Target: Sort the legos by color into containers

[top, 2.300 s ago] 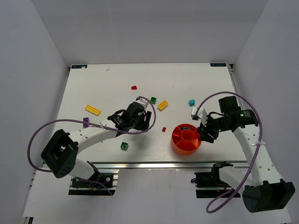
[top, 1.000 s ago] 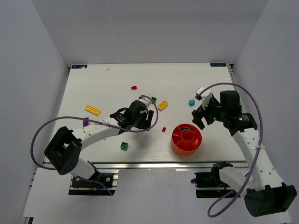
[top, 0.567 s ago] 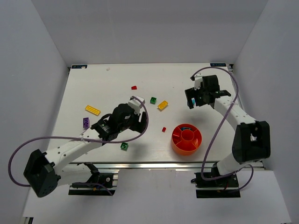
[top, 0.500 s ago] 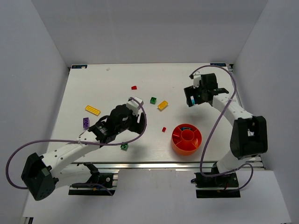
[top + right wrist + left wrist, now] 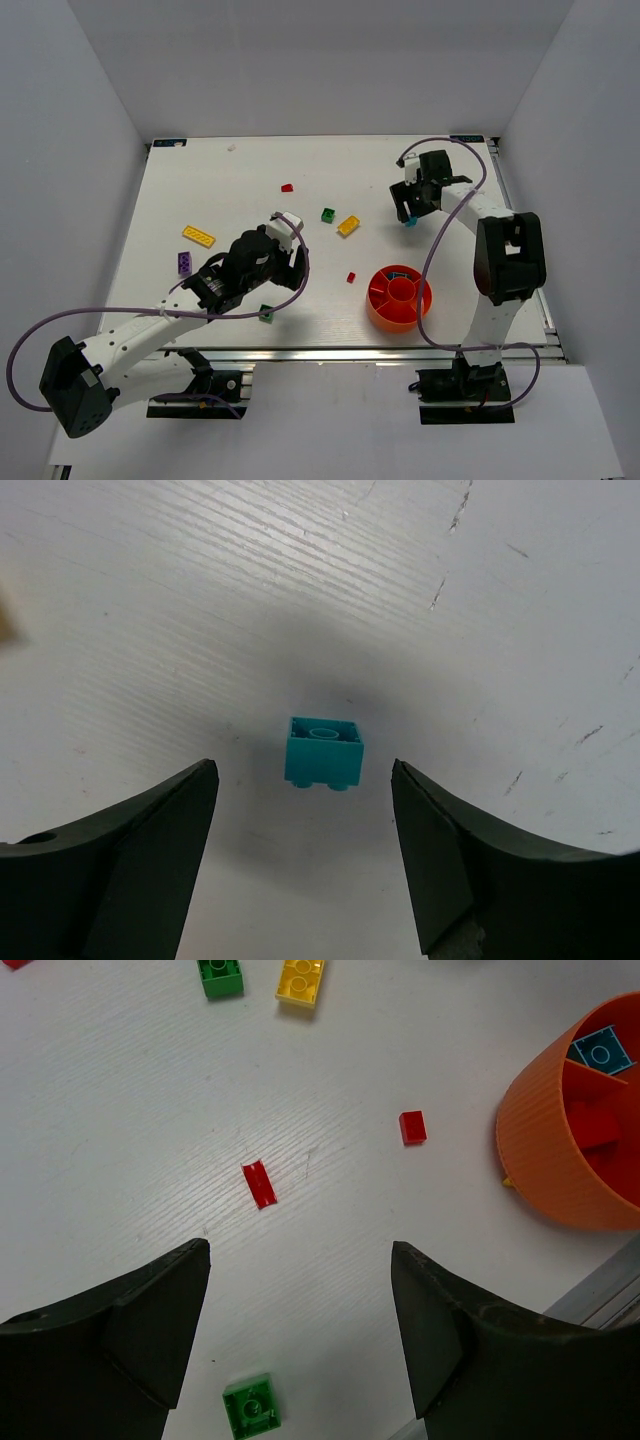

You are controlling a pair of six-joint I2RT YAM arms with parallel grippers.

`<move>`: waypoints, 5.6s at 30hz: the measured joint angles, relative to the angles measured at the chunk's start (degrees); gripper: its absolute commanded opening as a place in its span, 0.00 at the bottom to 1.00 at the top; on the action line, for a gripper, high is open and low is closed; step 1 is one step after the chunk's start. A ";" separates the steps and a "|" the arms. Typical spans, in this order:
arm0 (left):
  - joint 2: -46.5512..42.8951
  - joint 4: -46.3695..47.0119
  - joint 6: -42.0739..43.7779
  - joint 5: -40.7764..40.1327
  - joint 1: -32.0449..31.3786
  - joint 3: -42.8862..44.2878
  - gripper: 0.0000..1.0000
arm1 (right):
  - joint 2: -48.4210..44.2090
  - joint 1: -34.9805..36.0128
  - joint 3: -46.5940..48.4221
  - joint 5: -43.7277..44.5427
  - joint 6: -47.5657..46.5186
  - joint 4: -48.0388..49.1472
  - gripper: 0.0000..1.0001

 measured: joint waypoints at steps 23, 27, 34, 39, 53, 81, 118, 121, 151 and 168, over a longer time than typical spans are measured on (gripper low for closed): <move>-0.02 -0.17 0.44 0.02 -0.02 0.00 0.83 | 6.86 -2.45 4.13 -4.72 -1.16 -3.89 0.44; -0.02 -0.17 0.44 0.02 -0.02 0.00 0.83 | 7.08 -2.54 4.28 -5.01 -1.25 -4.22 0.22; -0.55 -0.17 0.42 0.13 0.00 0.00 0.83 | 4.90 -2.99 2.93 -6.75 -3.41 -4.61 0.02; -0.96 -0.20 0.42 0.61 -0.02 0.00 0.83 | -9.62 -4.35 -2.14 -12.87 -8.85 -6.56 0.00; -1.18 -0.68 0.35 1.60 -0.07 0.04 0.83 | -31.15 -1.09 2.45 -34.42 -34.03 -39.26 0.01; -1.07 -0.66 0.17 3.65 -0.07 0.04 0.83 | -42.80 0.72 -4.61 -28.09 -34.34 -47.39 0.00; -1.07 -0.66 0.20 4.35 -0.07 0.04 0.83 | -45.33 1.40 -6.93 -26.82 -33.66 -46.23 0.00; -1.07 -0.66 0.20 4.50 -0.07 0.04 0.83 | -45.97 1.40 -7.56 -26.69 -33.64 -46.36 0.00; -1.07 -0.66 0.20 5.55 -0.07 0.04 0.83 | -49.68 1.44 -14.60 -25.22 -31.45 -44.65 0.00; -1.07 -0.66 0.22 5.60 -0.07 0.04 0.83 | -53.81 1.44 -21.11 -25.20 -30.77 -43.23 0.00</move>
